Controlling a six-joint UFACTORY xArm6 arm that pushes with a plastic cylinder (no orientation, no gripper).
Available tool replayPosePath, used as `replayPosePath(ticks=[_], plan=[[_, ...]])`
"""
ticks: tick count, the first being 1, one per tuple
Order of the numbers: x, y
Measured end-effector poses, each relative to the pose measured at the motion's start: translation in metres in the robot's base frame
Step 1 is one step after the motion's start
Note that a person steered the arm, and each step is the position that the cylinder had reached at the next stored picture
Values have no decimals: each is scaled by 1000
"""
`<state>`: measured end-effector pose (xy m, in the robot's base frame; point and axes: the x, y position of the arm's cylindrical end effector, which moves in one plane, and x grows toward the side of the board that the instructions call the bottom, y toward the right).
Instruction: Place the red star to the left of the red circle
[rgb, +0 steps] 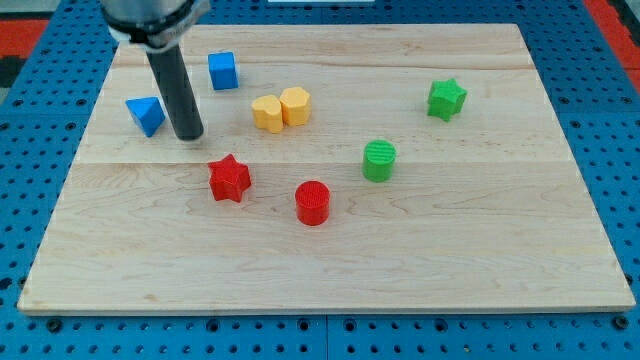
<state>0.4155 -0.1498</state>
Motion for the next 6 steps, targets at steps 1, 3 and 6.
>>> replayPosePath(ticks=[1,3,6], plan=[[19,42],[37,80],[36,73]])
